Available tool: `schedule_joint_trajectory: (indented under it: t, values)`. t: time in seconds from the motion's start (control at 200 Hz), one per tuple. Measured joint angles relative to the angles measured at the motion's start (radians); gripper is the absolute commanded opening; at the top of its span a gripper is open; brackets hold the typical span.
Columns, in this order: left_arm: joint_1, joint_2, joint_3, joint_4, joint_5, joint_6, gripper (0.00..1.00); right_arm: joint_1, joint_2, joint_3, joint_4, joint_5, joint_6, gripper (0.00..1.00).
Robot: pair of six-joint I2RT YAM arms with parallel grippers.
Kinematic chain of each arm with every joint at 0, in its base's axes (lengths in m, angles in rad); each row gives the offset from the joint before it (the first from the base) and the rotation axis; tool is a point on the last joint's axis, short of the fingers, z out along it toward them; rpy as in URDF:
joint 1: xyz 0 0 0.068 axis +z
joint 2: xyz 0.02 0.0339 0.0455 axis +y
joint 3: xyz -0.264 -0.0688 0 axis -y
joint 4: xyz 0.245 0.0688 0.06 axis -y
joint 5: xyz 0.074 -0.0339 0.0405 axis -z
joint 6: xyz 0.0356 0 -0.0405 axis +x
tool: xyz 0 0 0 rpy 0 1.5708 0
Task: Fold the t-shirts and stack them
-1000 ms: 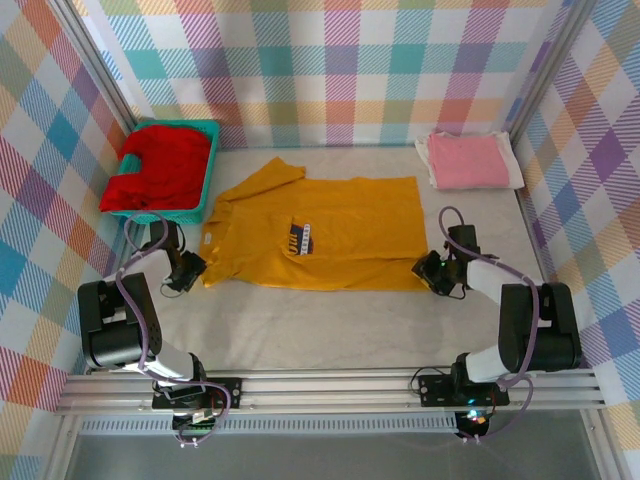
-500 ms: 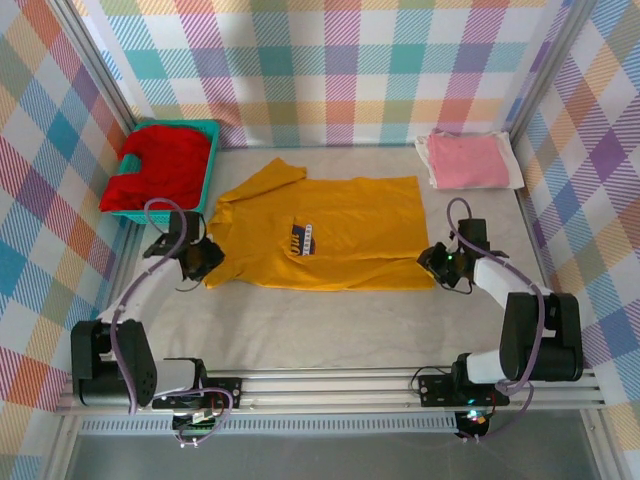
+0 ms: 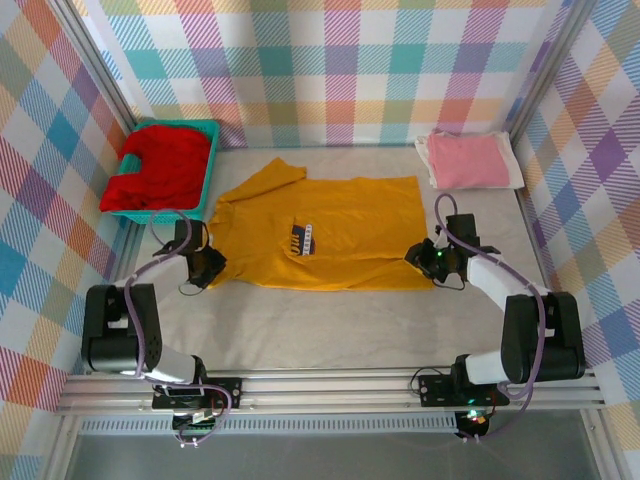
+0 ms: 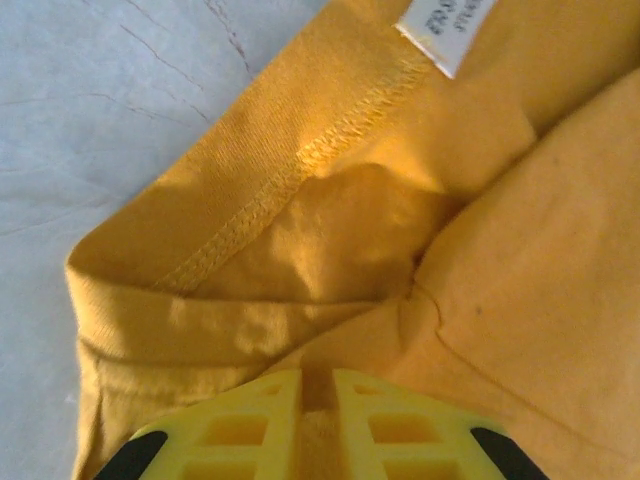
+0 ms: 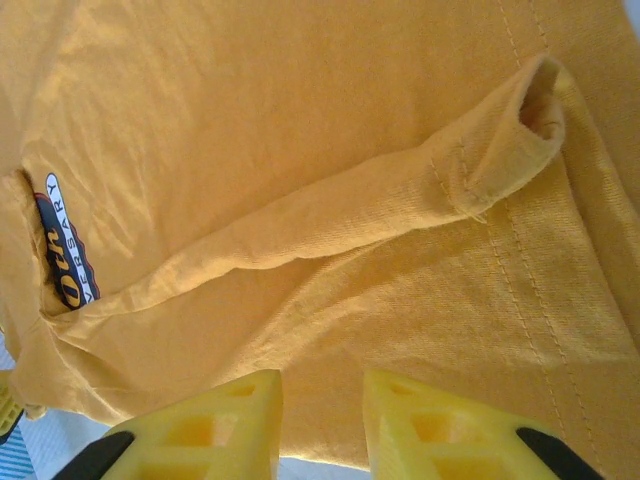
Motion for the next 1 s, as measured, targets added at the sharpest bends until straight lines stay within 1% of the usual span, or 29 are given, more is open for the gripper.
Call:
schedule_joint_trajectory:
  t: [0.17,0.32,0.47,0.55,0.635,0.73,0.91,1.0]
  values:
    - [0.06,0.045,-0.02,0.111,0.057,-0.039,0.16,0.0,0.0,0.004,0.0,0.001,0.0,0.29]
    - [0.119,0.06,-0.019,0.15,0.104,-0.046,0.18,0.0,0.006,0.021,0.0,0.0,0.004,0.3]
    - [0.174,0.064,0.017,0.075,0.095,0.011,0.2,0.0,0.029,0.024,0.0,0.0,0.012,0.3]
    - [0.184,0.063,0.039,0.016,0.076,0.047,0.21,0.0,0.033,0.024,-0.001,0.0,0.012,0.3]
    - [0.186,0.05,0.042,-0.027,0.07,0.08,0.21,0.012,0.033,0.024,-0.007,0.0,0.005,0.3]
    - [0.187,0.044,0.042,-0.06,0.067,0.111,0.21,0.051,0.04,0.024,-0.023,0.0,-0.009,0.29]
    - [0.187,0.044,0.043,-0.066,0.068,0.13,0.21,0.167,0.097,0.028,-0.041,0.01,-0.023,0.26]
    - [0.187,0.043,0.039,-0.061,0.07,0.128,0.21,0.19,0.124,0.027,-0.035,0.029,-0.014,0.25]
